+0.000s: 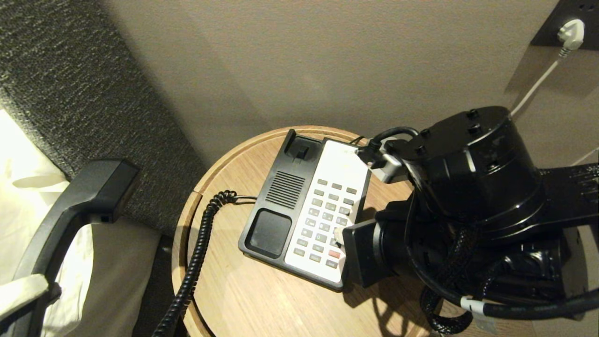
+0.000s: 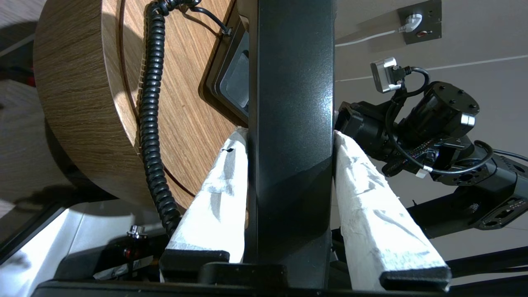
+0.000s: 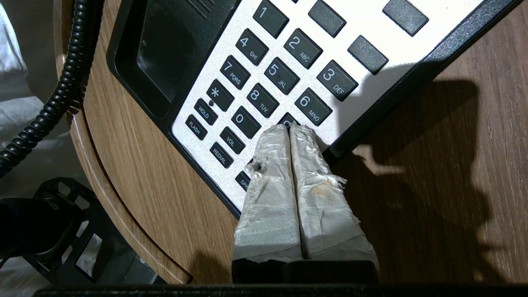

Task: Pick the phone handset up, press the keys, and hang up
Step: Dial the number

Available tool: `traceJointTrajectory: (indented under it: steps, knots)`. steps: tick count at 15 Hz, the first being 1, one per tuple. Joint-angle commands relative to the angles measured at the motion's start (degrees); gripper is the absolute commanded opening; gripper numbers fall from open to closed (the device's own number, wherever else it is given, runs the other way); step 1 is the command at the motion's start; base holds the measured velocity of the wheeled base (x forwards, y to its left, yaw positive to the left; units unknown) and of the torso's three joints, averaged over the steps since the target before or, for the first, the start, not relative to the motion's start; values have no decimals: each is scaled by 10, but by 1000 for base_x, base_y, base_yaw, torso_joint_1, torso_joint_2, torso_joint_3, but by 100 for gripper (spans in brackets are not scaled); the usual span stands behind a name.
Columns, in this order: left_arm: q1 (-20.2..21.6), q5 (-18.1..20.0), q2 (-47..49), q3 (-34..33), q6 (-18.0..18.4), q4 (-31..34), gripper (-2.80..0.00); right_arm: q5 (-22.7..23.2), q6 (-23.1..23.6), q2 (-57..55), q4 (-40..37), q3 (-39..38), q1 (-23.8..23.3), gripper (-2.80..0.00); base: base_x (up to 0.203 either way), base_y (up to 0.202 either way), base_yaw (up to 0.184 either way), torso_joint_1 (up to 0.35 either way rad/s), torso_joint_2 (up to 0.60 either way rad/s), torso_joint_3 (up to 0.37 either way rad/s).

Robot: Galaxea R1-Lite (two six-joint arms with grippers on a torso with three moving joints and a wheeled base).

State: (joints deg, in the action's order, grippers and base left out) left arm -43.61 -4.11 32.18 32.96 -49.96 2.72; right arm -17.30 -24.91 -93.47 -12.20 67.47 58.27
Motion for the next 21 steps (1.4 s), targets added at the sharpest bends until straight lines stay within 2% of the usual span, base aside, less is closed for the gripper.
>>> traceJointTrajectory:
  steps: [1,5,12,21]
  knots:
    - [0,0,0,-2,-2,0,-280,-1,-2,-2,-3,3,0,-280,0,0,0,0,0,0]
    - [0,0,1,-4,-2,0,-280,3,-3,6,3,9,4,-280,0,0,0,0,0,0]
    - [0,-1,-2,-7,-2,0,-280,4,-12,12,-1,10,55,-280,0,0,0,0,0,0]
    - [0,0,-4,-13,-2,0,-280,0,-12,20,-8,-22,55,-280,0,0,0,0,0,0]
